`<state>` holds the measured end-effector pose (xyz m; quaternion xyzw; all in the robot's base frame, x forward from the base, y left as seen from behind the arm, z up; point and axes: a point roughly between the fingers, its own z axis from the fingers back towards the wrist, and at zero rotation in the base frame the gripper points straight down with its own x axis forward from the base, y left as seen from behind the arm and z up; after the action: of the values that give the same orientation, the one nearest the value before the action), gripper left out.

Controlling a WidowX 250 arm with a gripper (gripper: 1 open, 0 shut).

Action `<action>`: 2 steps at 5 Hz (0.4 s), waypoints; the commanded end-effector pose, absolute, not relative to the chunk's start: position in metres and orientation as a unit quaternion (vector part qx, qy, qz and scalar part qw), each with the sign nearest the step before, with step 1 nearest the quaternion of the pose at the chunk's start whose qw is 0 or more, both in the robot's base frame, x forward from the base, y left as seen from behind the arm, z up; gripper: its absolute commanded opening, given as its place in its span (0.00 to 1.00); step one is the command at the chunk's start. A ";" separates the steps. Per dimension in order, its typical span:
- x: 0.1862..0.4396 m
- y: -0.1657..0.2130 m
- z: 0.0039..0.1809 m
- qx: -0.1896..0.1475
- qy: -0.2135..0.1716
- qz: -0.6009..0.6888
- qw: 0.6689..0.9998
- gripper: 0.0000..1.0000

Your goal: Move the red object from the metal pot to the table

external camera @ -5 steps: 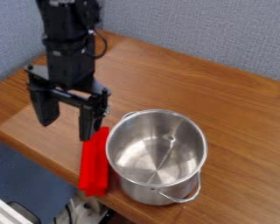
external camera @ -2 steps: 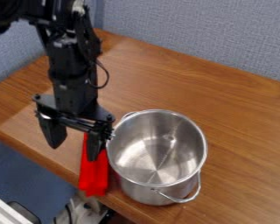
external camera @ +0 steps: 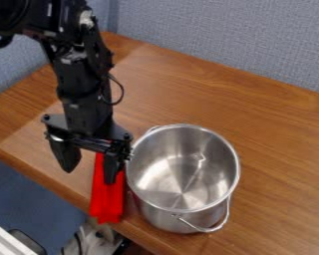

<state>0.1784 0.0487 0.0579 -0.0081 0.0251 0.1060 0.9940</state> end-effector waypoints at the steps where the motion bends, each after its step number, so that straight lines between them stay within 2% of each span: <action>1: 0.182 0.051 0.058 -0.012 0.011 0.120 0.993 1.00; 2: 0.183 0.050 0.058 -0.015 0.006 0.125 0.992 1.00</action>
<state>0.1818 0.0475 0.0556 -0.0135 0.0133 0.1168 0.9930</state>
